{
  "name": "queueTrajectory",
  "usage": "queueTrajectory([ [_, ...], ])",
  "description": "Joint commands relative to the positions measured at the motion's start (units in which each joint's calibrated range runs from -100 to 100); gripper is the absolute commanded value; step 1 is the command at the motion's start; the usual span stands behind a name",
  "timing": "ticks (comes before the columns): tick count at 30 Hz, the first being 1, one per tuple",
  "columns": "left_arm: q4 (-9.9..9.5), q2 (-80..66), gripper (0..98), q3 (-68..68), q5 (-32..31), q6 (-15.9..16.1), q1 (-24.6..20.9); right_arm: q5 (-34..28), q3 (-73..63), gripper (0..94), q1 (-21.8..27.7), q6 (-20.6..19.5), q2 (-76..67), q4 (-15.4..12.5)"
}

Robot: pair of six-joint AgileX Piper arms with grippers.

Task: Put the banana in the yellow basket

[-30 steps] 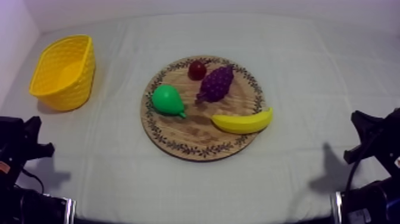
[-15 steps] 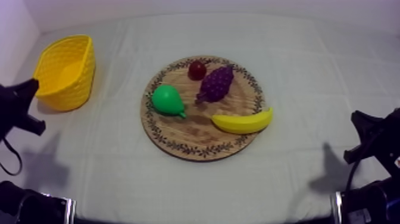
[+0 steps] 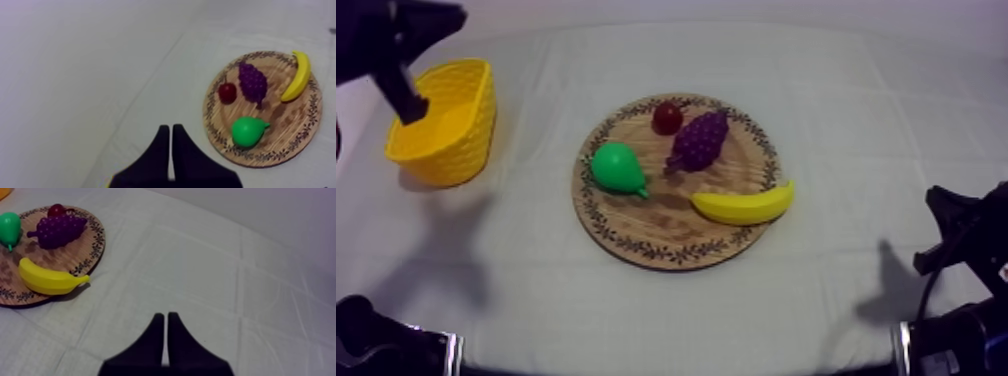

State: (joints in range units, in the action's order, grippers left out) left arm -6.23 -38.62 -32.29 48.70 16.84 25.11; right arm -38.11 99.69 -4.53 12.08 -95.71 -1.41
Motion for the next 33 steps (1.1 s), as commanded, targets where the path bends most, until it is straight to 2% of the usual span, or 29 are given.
queueTrajectory([
  [1, 0.22, 9.5, 1.5, 10.6, 2.0, 2.1, 3.9, 0.0, 0.0, 0.5, 0.0, 0.0, 0.0, -0.1],
  [4, 2.0, 15.1, 1.7, 14.4, 4.1, 4.0, 5.3, 0.0, 0.0, 0.5, 0.0, 0.0, 0.0, -0.1],
  [12, 6.08, 27.3, 1.9, 16.9, 7.3, 4.4, 7.9, 0.0, 0.0, 0.5, 0.0, 0.0, 0.0, -0.1],
  [23, 8.45, 36.2, 2.0, 16.6, 9.7, 2.7, 12.6, 0.0, 0.0, 0.5, 0.0, 0.0, 0.0, -0.1],
  [33, 10.82, 37.8, 2.3, 11.5, 7.2, 3.0, 13.7, 0.0, 0.0, 0.5, 0.0, 0.0, 0.0, -0.1],
])
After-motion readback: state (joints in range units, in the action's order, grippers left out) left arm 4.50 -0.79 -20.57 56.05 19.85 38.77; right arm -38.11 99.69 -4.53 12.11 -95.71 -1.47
